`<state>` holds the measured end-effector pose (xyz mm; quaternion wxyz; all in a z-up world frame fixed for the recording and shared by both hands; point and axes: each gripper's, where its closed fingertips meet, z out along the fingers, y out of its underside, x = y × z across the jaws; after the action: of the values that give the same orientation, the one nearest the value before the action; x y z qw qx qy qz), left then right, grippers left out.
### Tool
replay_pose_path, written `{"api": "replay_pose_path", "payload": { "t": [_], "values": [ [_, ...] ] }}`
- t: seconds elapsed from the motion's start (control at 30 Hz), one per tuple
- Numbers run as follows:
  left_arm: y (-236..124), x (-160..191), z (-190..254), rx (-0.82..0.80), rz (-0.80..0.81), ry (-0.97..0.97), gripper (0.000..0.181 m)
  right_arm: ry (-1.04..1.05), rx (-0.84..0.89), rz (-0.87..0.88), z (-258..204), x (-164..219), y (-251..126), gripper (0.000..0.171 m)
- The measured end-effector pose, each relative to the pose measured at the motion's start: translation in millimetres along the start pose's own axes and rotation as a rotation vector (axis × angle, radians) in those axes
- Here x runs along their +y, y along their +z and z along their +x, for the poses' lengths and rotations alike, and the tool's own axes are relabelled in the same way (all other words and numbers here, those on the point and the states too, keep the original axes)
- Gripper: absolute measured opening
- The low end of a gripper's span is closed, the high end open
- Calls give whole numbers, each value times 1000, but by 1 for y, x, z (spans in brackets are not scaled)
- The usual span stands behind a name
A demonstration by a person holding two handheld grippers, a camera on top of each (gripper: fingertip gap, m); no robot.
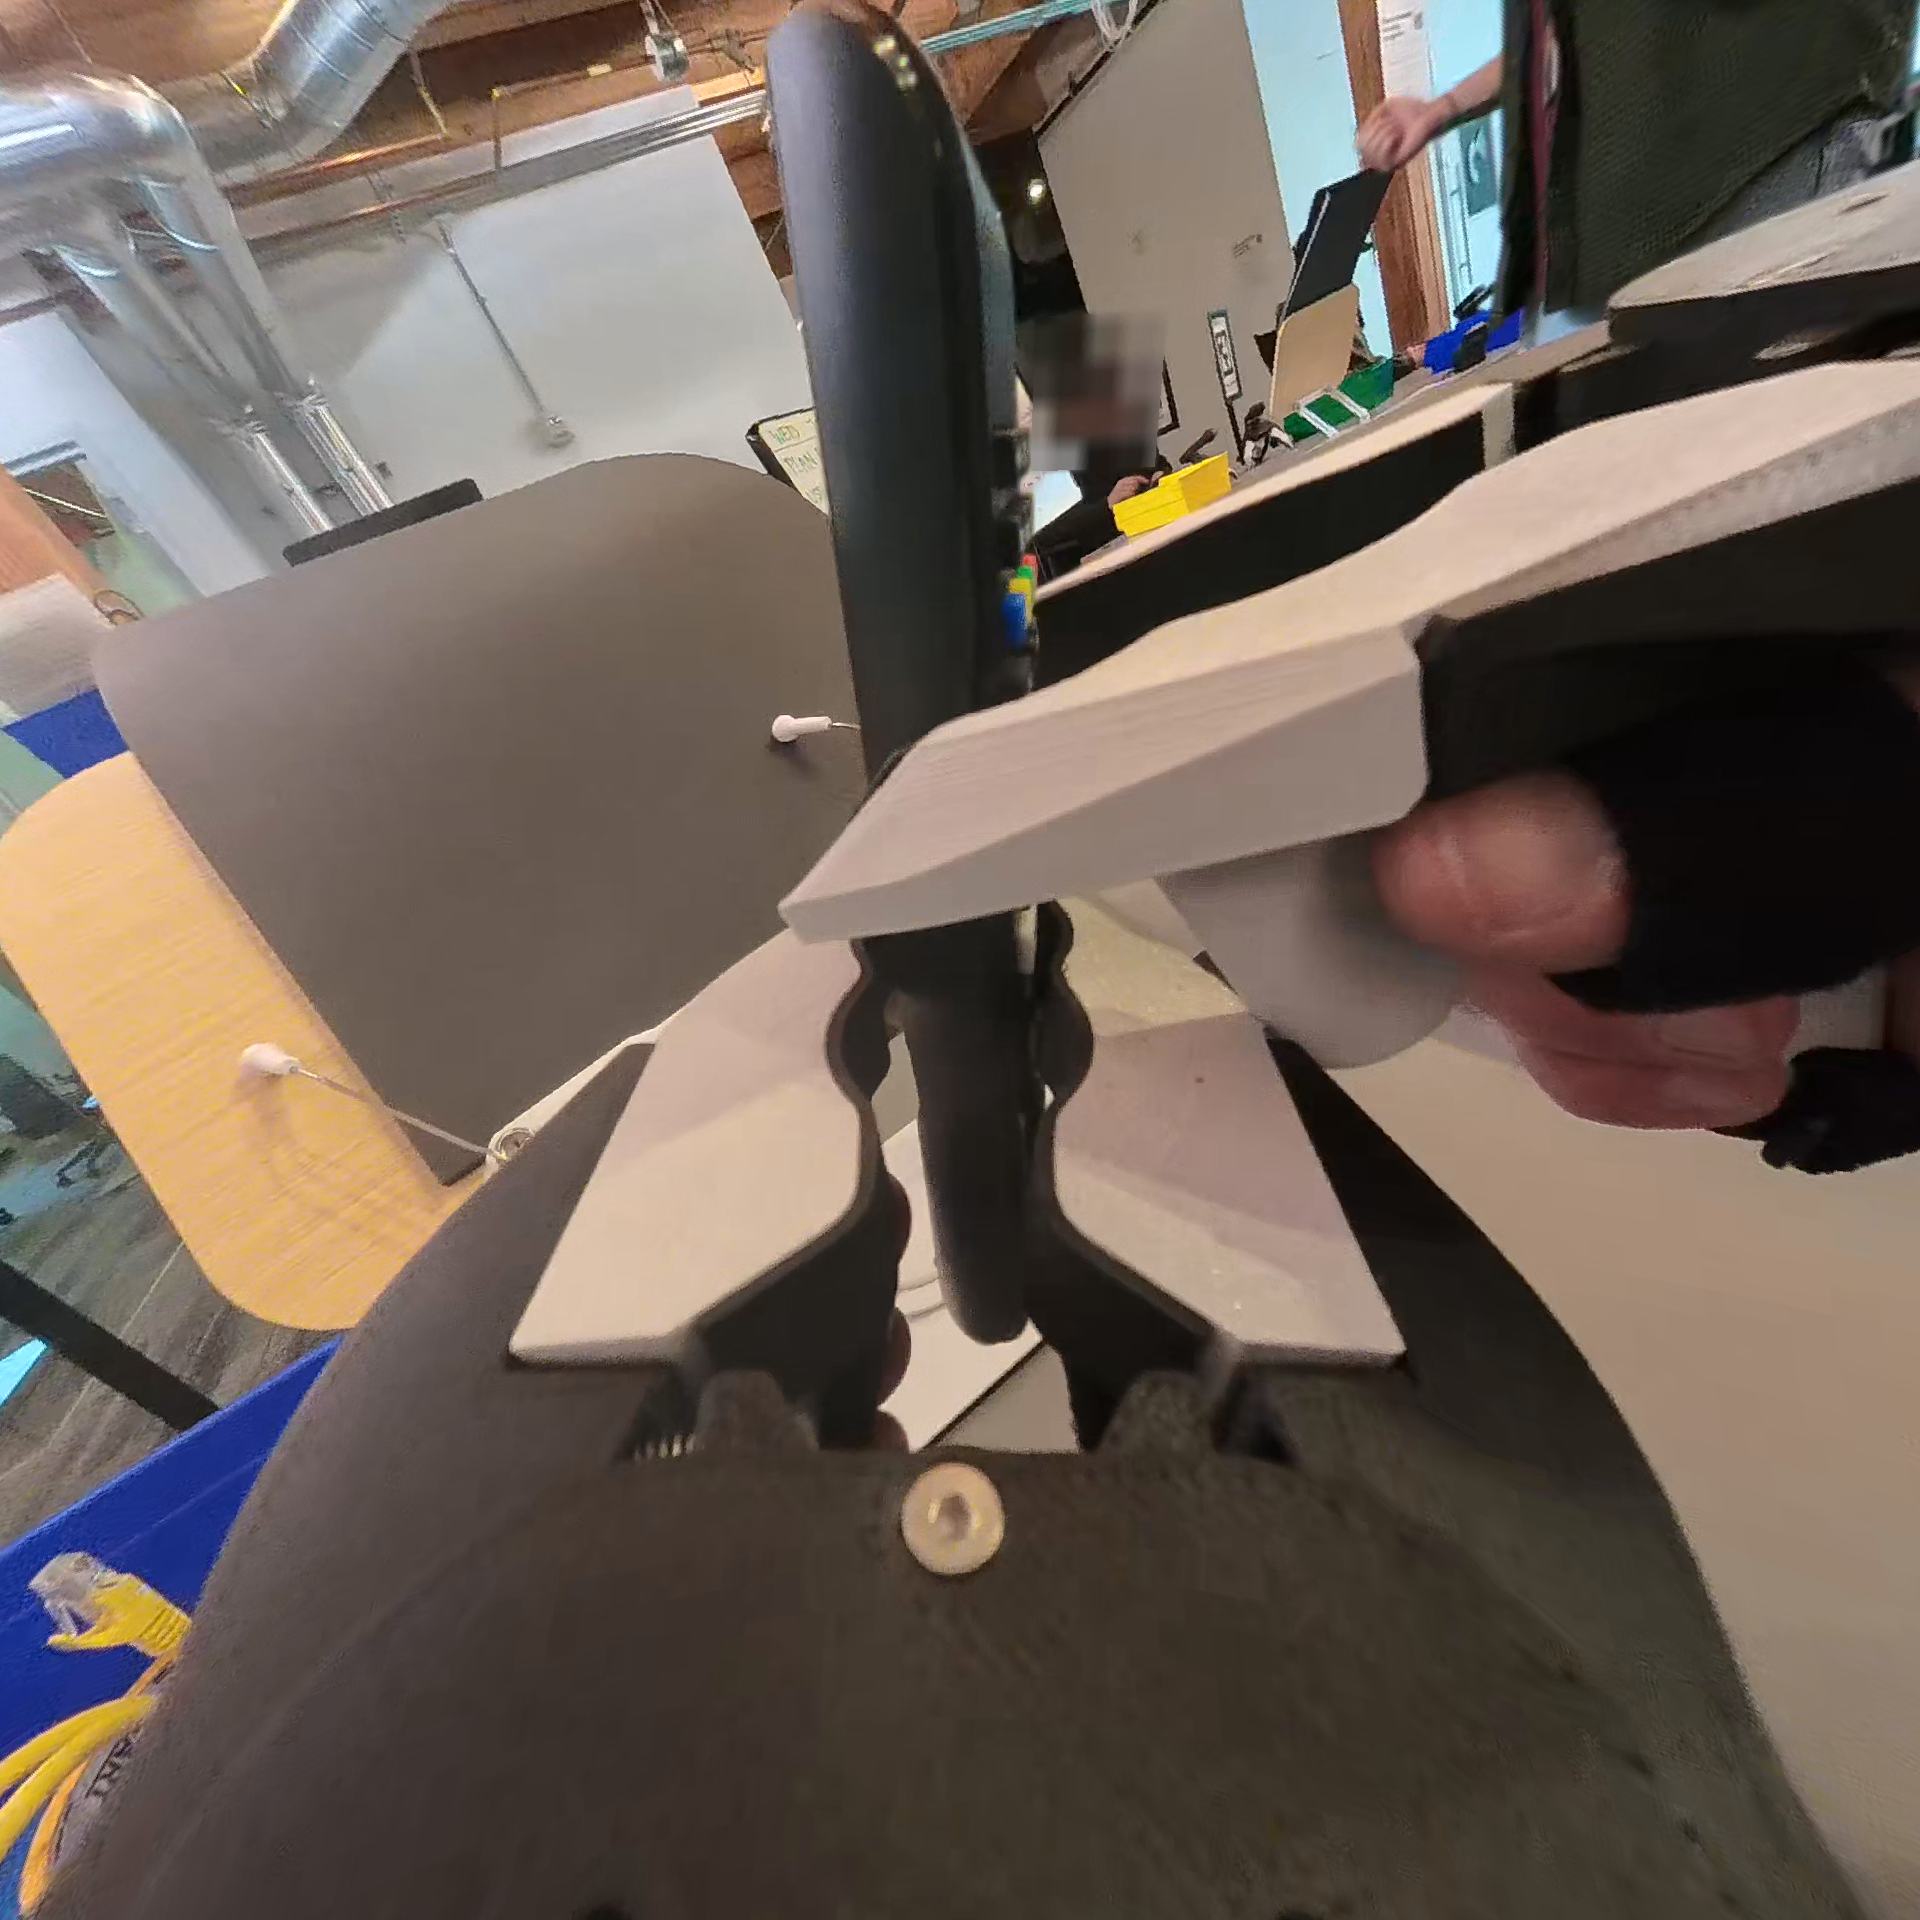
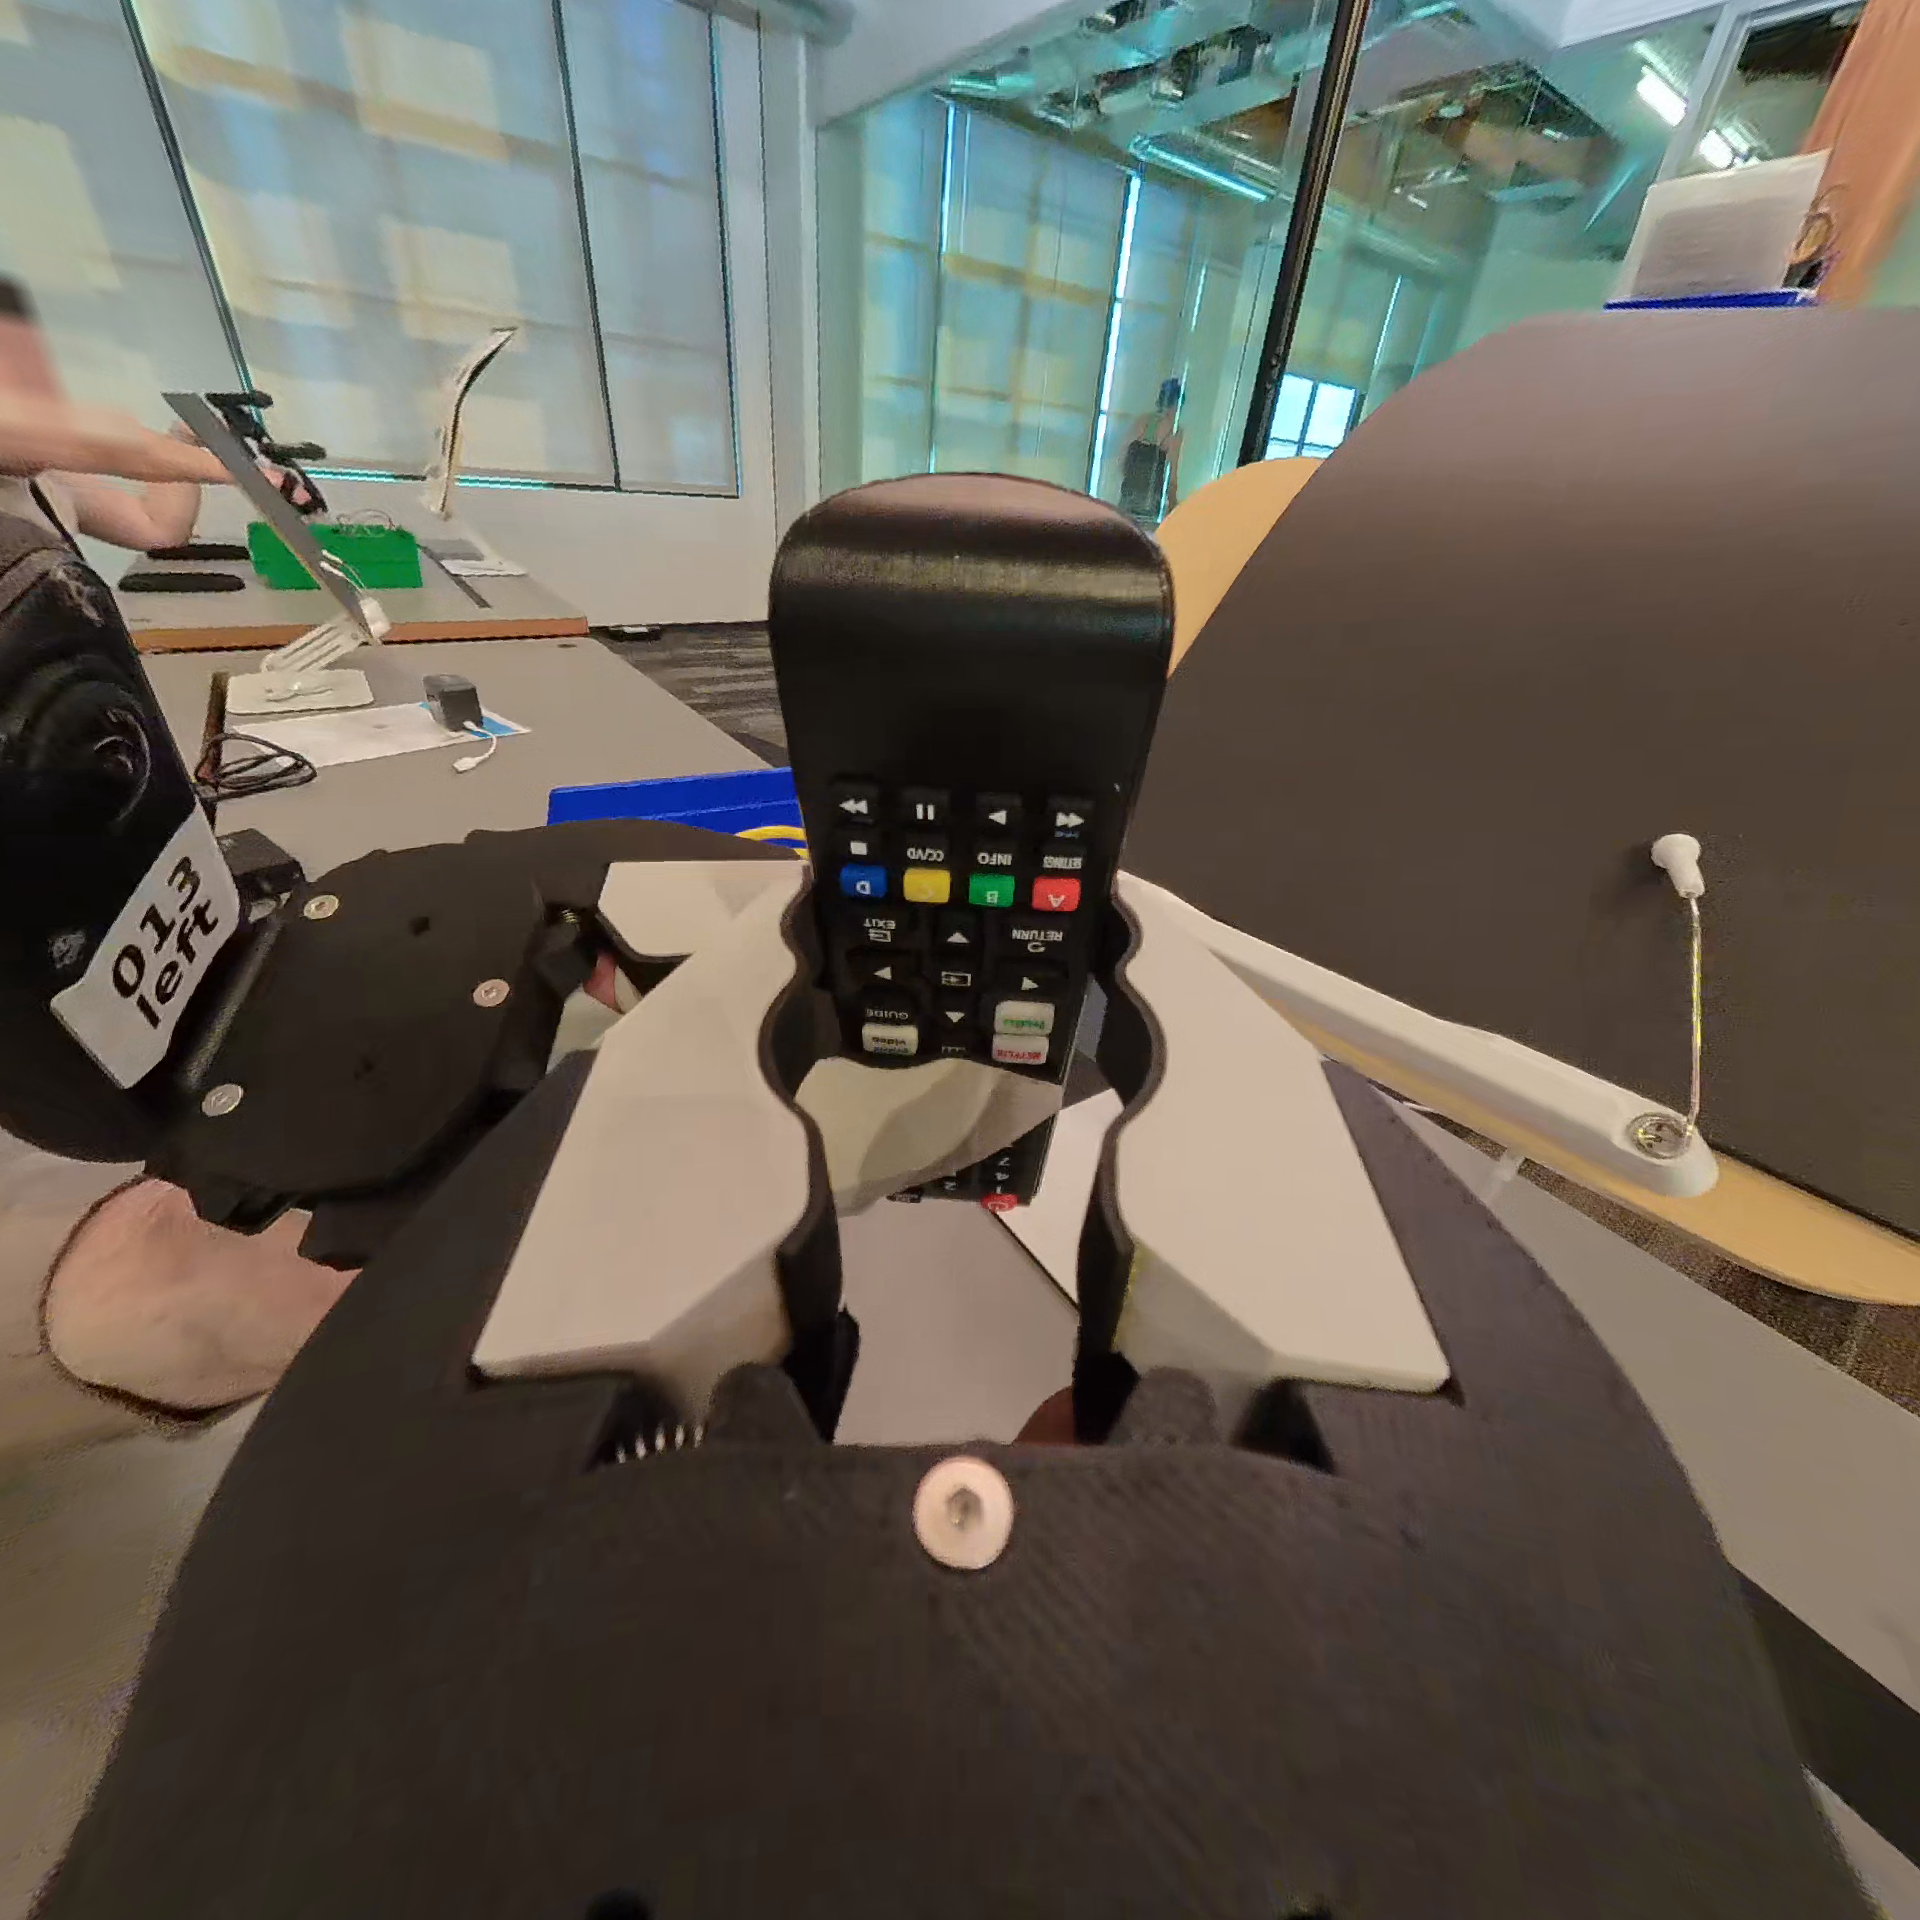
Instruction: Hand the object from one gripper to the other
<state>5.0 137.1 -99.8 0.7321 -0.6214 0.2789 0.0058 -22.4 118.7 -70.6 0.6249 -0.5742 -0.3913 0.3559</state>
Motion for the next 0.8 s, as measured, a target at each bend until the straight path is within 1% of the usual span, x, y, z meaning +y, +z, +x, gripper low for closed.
{"api": "replay_pose_path", "payload": {
  "t": [0.13, 0.3, 0.37, 0.4, 0.47, 0.53, 0.57, 0.6, 0.67, 0.7, 0.73, 0.8],
  "values": [
    [0, -4, 2, -4, 14, 12, 25, -18, -24, 2, 0, -3, -3, 49],
    [-1, -11, 10, 88, 52, 19, 27, -35, -111, 8, -1, -7, -10, 49],
    [-4, -15, 21, 209, 70, 13, 34, -36, -194, 11, -6, -10, -17, 48],
    [-6, -17, 27, 292, 65, -17, 44, -40, -246, 13, -10, -12, -21, 49],
    [-15, -26, 37, 466, 71, -138, 62, -55, -318, 20, -14, -16, -31, 49],
    [-26, -37, 41, 601, 113, -232, 66, -59, -385, 32, -17, -20, -41, 49],
    [-29, -40, 39, 631, 126, -270, 71, -54, -416, 28, -18, -20, -45, 49],
    [-30, -42, 35, 628, 148, -284, 75, -55, -439, 23, -19, -20, -48, 49],
    [-32, -50, 22, 567, 210, -273, 74, -69, -439, 4, -16, -17, -51, 49],
    [-32, -52, 17, 536, 213, -239, 75, -75, -441, -5, -15, -16, -52, 49],
    [-32, -53, 15, 503, 199, -180, 78, -85, -442, -8, -15, -15, -53, 49],
    [-35, -58, 15, 435, 190, -27, 76, -112, -439, -18, -14, -15, -55, 49]
  ]
}}
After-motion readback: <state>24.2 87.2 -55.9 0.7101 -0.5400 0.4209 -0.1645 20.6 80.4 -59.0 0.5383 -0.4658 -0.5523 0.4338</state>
